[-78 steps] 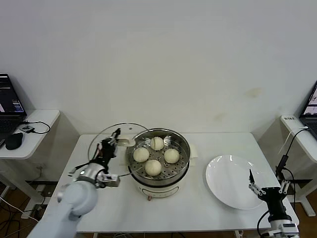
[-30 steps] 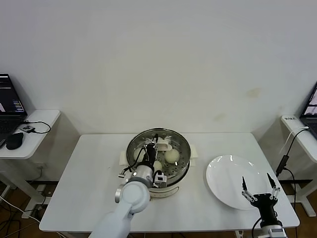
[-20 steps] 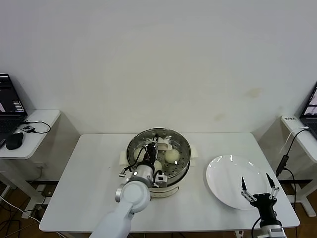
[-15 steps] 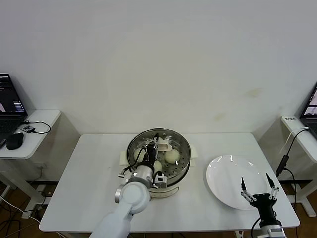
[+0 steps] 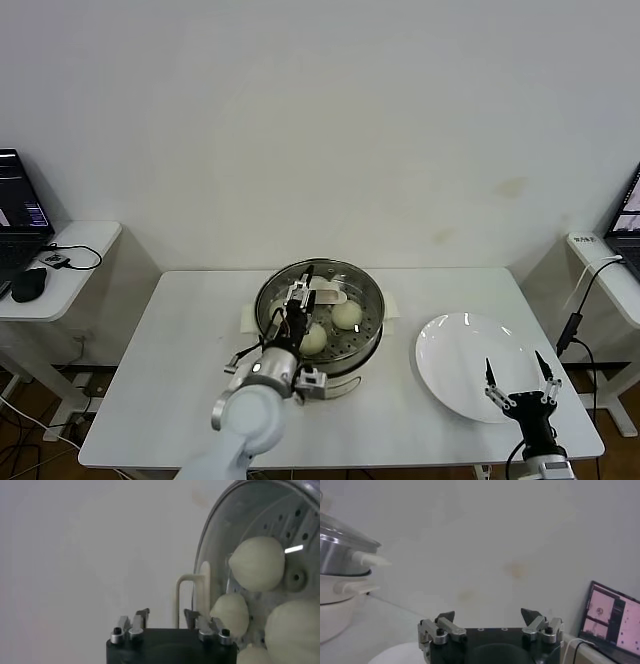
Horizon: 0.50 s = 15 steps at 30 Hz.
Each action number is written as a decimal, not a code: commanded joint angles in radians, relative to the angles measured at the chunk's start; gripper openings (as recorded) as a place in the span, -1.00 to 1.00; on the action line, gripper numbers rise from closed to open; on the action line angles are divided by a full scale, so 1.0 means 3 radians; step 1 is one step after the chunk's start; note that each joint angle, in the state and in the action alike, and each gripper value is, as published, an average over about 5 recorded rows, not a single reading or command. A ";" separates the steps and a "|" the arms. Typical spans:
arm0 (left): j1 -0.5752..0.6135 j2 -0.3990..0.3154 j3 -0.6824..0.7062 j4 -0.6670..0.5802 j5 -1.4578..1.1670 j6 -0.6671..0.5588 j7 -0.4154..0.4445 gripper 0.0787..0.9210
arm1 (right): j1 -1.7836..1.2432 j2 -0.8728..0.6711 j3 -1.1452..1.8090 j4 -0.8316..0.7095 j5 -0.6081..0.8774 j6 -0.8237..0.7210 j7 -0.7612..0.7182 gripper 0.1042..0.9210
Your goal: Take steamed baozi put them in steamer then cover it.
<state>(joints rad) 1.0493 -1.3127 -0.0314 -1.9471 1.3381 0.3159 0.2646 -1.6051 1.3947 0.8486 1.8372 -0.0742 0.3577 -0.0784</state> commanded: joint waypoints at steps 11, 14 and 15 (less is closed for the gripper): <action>0.1886 0.0462 -0.1321 -0.0969 -0.3995 -0.1262 -0.1181 0.77 | -0.0036 0.0005 -0.0084 0.0006 0.0022 -0.0001 -0.0003 0.76; 0.2053 0.0387 -0.1631 -0.0817 -0.4827 -0.1328 -0.1377 0.77 | -0.0085 0.0001 -0.0130 0.0039 0.0045 -0.0011 -0.0012 0.76; 0.2096 0.0378 -0.1700 -0.0786 -0.5043 -0.1315 -0.1407 0.77 | -0.0107 -0.0004 -0.0149 0.0055 0.0065 -0.0023 -0.0019 0.76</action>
<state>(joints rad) 1.3914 -1.2064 -0.2219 -2.1919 0.8946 0.1581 0.0813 -1.6148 1.3954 0.8253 1.8393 -0.0656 0.3567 -0.0806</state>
